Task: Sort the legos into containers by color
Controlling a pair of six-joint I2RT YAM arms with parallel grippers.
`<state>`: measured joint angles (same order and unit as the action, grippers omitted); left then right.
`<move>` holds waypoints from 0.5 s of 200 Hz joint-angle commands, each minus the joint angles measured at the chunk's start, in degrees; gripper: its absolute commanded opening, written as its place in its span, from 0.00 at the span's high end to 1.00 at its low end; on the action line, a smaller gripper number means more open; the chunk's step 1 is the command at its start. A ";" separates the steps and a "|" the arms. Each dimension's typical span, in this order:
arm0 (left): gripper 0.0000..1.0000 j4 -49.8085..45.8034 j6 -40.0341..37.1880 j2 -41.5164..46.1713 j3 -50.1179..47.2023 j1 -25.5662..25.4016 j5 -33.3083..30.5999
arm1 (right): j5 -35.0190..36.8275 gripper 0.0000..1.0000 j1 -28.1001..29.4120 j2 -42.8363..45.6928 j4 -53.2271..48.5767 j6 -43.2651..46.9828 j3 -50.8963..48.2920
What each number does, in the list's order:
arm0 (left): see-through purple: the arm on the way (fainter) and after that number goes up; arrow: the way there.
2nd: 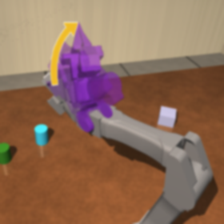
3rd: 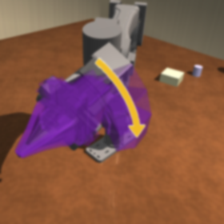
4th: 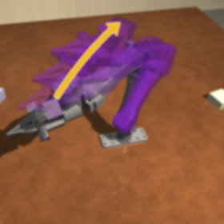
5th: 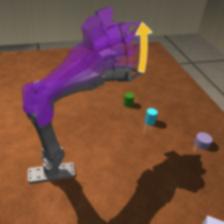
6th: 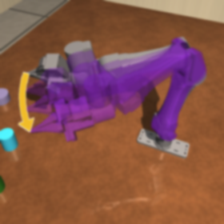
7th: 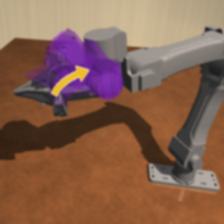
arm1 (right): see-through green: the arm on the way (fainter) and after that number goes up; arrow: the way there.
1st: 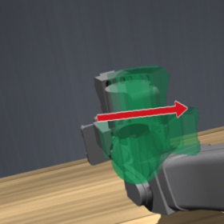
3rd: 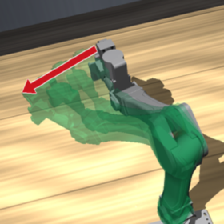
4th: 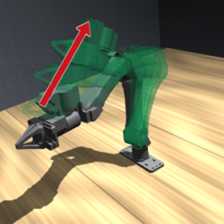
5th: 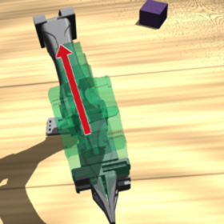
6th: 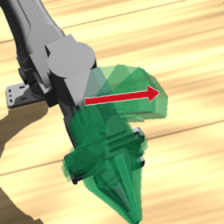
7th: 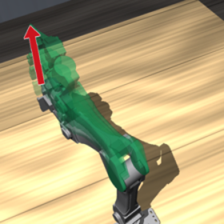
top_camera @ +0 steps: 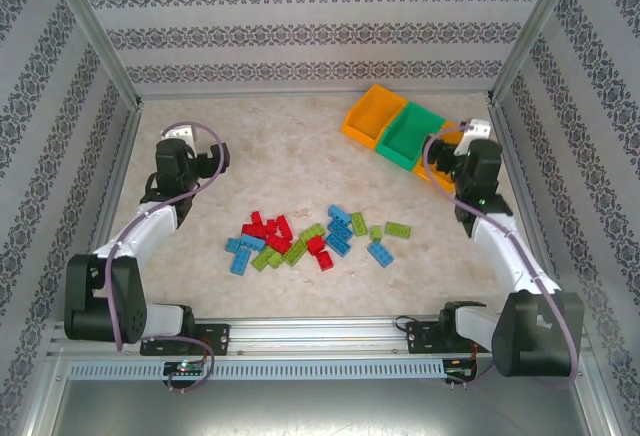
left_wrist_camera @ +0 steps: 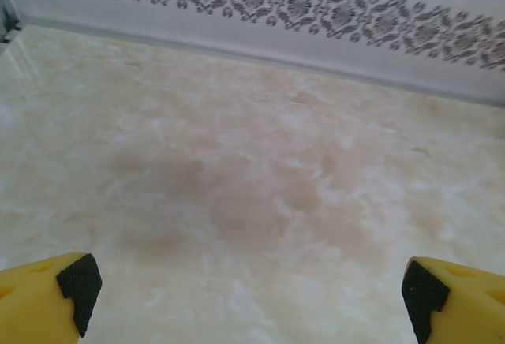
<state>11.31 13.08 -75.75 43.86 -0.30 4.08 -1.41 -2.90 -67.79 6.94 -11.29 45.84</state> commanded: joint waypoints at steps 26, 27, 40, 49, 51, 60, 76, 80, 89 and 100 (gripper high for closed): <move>0.00 -14.73 1.68 -0.76 7.76 -6.28 12.71 | 0.77 0.20 -9.13 -12.53 -28.91 -9.03 13.97; 0.00 -14.78 1.68 -0.83 7.84 -6.38 12.84 | 0.52 0.21 -9.36 -12.80 -29.04 -9.20 14.03; 0.00 -15.25 1.76 -1.24 8.86 -8.21 13.09 | -2.45 0.26 -10.96 -16.77 -30.81 -10.90 16.12; 0.00 -15.66 1.61 -1.42 9.35 -9.37 12.68 | -4.13 0.28 -11.20 -19.21 -31.85 -10.98 17.51; 0.00 -15.78 1.53 -1.53 9.44 -9.59 12.55 | -4.37 0.28 -11.22 -19.66 -31.95 -10.93 17.70; 0.00 -16.30 1.06 -1.92 9.82 -10.87 11.98 | -5.24 0.28 -11.21 -21.51 -32.16 -11.18 18.43; 0.00 -17.39 0.67 -2.73 10.53 -12.63 11.83 | -4.83 0.28 -11.24 -24.34 -32.70 -11.81 19.70; 0.00 -17.66 0.71 -2.98 10.64 -12.82 12.11 | -4.49 0.28 -11.24 -24.94 -33.06 -11.97 20.01; 0.00 -17.87 0.98 -3.62 10.82 -13.12 13.38 | -4.16 0.28 -11.19 -26.33 -33.52 -12.08 20.66; 0.00 -17.90 1.06 -4.14 10.77 -13.37 14.74 | -4.49 0.28 -11.26 -27.57 -33.83 -12.00 21.30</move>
<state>-2.94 14.20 -78.28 53.17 -12.75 15.64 -4.51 -14.37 -93.73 -23.66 -21.50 63.70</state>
